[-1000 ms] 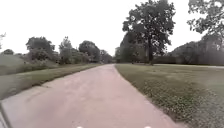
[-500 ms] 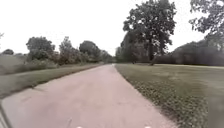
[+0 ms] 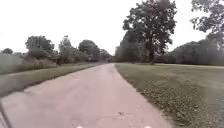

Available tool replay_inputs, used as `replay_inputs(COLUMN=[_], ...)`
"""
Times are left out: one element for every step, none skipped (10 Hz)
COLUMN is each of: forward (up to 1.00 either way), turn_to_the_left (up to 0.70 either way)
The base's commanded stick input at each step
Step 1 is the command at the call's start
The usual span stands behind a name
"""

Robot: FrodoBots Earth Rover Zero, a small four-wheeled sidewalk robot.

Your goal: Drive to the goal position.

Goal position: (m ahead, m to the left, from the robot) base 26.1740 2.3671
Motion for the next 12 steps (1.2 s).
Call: replay_inputs(forward=[0.70,0.70,0.70,0.70,0.70,0.70,0.70,0.70,0.70,0.70,0.70,0.70], turn_to_the_left=[0.00,0.00,0.00,0.00,0.00,0.00,0.00,0.00,0.00,0.00,0.00,0.00])
